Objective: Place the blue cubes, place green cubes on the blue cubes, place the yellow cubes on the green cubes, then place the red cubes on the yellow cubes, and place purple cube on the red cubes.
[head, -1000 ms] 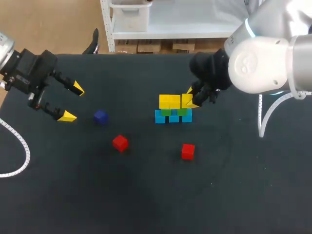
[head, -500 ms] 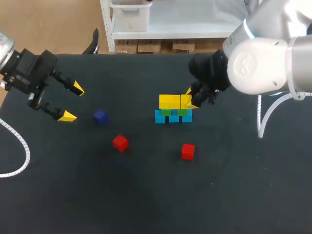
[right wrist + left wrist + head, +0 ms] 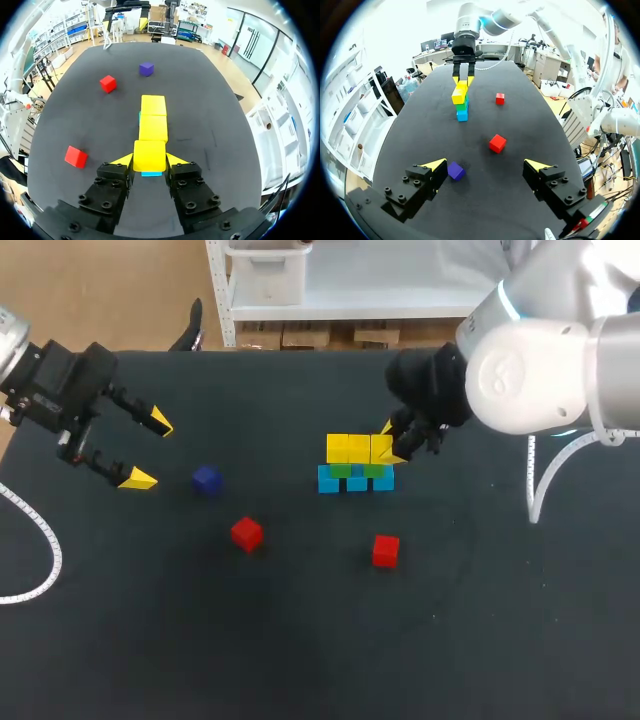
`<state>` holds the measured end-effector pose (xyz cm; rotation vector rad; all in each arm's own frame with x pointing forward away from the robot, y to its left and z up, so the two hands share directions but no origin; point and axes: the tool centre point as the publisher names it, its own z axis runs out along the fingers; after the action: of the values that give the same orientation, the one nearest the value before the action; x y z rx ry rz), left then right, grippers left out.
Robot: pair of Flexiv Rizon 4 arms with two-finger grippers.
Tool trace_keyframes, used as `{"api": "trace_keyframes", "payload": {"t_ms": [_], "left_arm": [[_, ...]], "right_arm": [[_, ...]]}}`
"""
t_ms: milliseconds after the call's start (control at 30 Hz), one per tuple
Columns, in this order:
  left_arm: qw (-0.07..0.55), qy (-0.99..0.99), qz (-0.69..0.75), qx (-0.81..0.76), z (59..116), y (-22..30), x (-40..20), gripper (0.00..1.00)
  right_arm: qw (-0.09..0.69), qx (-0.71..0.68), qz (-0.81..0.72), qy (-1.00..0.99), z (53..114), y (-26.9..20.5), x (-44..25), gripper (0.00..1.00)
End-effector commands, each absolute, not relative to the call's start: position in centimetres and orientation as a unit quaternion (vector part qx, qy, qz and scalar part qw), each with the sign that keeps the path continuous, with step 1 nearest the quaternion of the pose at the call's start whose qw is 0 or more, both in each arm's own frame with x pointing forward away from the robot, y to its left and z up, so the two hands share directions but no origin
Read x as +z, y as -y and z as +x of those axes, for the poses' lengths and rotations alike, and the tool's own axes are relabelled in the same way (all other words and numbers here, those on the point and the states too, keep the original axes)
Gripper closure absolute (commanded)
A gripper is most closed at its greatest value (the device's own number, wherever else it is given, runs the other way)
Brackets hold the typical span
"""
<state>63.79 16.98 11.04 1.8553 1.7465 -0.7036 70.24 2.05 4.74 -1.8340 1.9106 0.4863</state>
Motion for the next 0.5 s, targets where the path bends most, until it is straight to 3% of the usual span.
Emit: {"api": "trace_keyframes", "payload": {"t_ms": [33, 400, 500], "left_arm": [[0.248, -0.639, 0.681, -0.259, 63.85, -17.08, 10.95, 0.00], [0.248, -0.639, 0.681, -0.259, 63.85, -17.08, 10.95, 0.00], [0.248, -0.639, 0.681, -0.259, 63.85, -17.08, 10.95, 0.00]], "right_arm": [[0.222, 0.179, -0.664, -0.691, 70.53, -2.16, 4.67, 1.00], [0.221, 0.181, -0.666, -0.690, 70.59, -2.25, 4.64, 1.00], [0.221, 0.181, -0.666, -0.689, 70.58, -2.28, 4.64, 0.95]]}}
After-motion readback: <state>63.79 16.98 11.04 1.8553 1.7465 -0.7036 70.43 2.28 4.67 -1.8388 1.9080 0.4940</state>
